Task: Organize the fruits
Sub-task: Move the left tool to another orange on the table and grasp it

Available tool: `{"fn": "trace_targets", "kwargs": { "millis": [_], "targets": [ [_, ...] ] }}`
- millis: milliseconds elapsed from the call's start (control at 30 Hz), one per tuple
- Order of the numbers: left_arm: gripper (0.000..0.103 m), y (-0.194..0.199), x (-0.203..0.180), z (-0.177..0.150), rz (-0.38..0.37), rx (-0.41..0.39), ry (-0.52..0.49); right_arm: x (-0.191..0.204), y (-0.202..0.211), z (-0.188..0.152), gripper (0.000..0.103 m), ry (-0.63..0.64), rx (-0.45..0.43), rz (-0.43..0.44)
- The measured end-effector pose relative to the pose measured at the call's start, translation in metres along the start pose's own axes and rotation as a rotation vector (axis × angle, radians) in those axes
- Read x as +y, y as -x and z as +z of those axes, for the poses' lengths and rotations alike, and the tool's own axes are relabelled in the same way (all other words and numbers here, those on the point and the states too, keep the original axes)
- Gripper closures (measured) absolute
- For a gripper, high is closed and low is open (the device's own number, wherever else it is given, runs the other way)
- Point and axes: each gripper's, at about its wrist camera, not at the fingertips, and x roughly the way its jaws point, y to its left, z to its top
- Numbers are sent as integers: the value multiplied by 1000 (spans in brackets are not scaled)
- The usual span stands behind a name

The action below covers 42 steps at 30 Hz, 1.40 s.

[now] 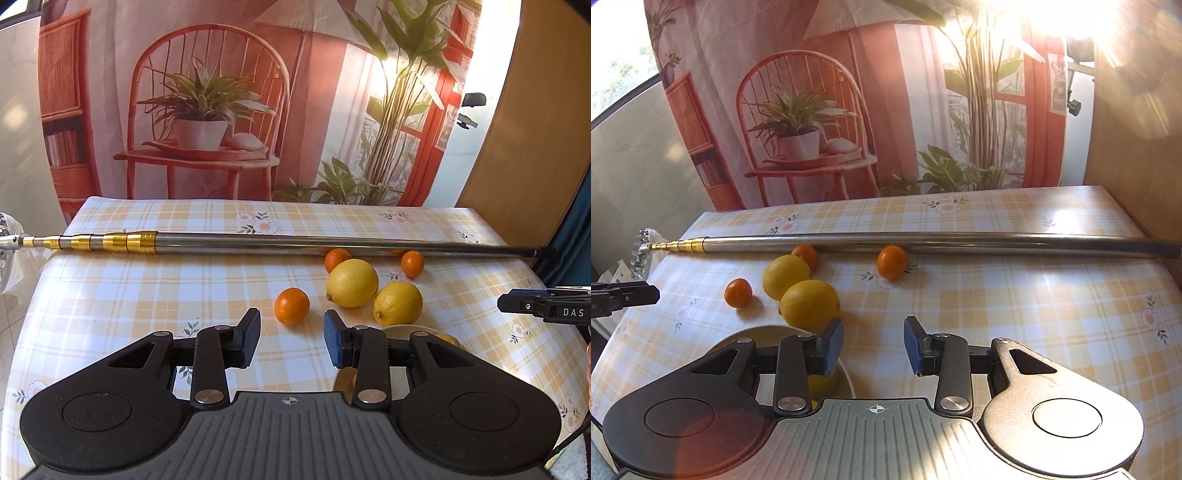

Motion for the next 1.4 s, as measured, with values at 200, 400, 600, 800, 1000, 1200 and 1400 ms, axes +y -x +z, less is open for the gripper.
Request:
{"fn": "trace_targets", "kwargs": {
  "millis": [200,400,600,800,1000,1200,1400],
  "targets": [
    [63,-11,-1,2,-17,25,-13,-2,-7,3,70,-2,14,-4],
    [63,-24,-2,8,-37,46,-23,-6,-13,9,70,-8,18,-8],
    [63,-40,-4,13,-47,66,-42,-9,-22,17,70,-12,27,-12],
    [63,-56,-2,13,-57,92,-35,-10,-35,23,70,-10,39,-9],
    [63,-76,0,11,-49,118,-47,-12,-51,28,70,-19,57,4],
    [63,-94,5,14,-41,127,-49,-12,-63,33,69,-25,65,16],
    [63,-107,3,12,-43,132,-63,-14,-74,34,66,-24,66,24]
  ]
}}
